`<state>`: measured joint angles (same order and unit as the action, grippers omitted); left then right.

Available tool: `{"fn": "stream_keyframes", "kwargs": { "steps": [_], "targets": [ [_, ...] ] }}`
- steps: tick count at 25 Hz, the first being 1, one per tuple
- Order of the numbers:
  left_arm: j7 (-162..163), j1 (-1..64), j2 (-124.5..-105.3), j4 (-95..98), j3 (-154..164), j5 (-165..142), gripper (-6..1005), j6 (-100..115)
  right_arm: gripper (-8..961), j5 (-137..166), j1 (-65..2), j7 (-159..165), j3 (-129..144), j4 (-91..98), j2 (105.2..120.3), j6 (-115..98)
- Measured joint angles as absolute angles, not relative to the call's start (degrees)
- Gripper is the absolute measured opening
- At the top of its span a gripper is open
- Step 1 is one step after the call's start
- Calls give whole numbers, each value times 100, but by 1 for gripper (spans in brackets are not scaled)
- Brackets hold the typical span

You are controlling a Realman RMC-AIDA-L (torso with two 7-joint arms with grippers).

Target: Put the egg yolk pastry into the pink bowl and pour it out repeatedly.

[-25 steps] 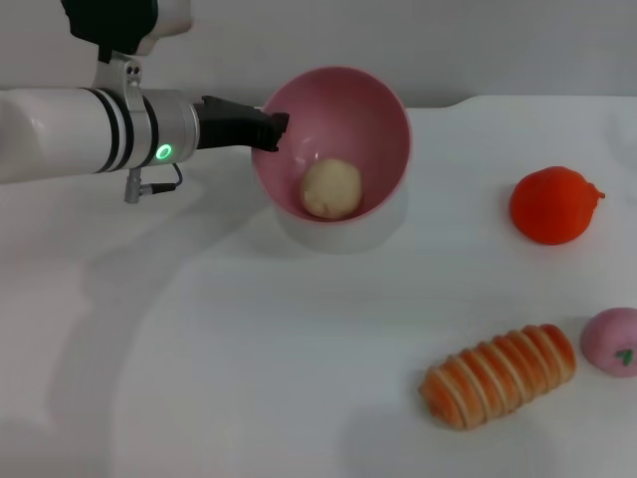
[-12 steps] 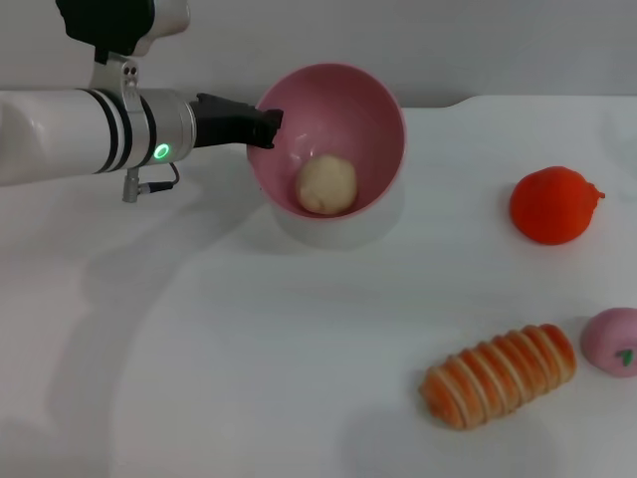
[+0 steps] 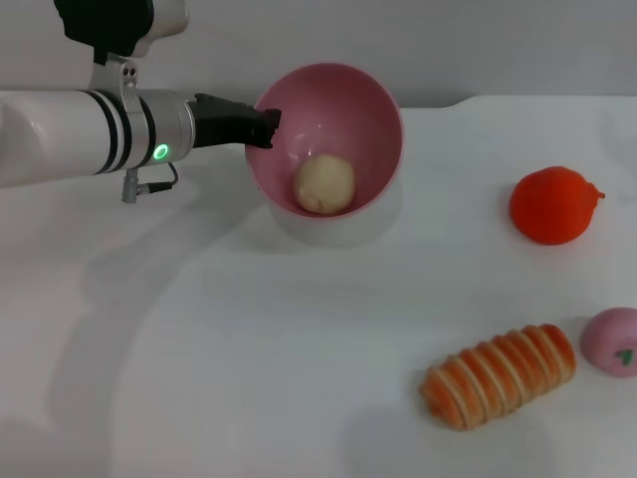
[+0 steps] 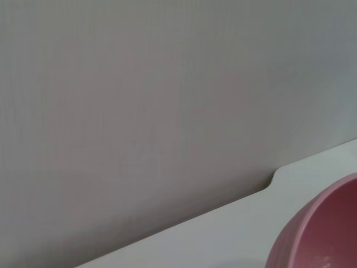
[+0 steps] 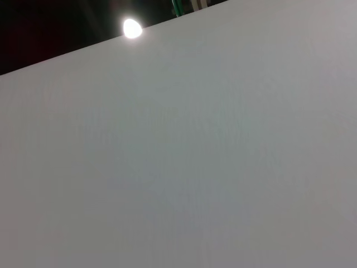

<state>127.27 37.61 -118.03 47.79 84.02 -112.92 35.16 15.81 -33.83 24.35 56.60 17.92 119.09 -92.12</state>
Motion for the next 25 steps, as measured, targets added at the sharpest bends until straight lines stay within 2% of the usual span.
{"fn": "stream_keyframes", "kwargs": {
  "steps": [22, 24, 25],
  "targets": [
    [12704, 3790, -11821, 4781, 8534, -11281, 111, 3148, 708, 1582, -3398, 2435, 5660, 1699, 11909, -9165],
    [11714, 3575, -11845, 4963, 10154, -11266, 111, 1109, 706, 1581, -3399, 2435, 5660, 1695, 11909, -9160],
    [11714, 3575, -11845, 4963, 10154, -11266, 111, 1109, 705, 1581, -3399, 2435, 5659, 1691, 11909, -9160]
  ]
}}
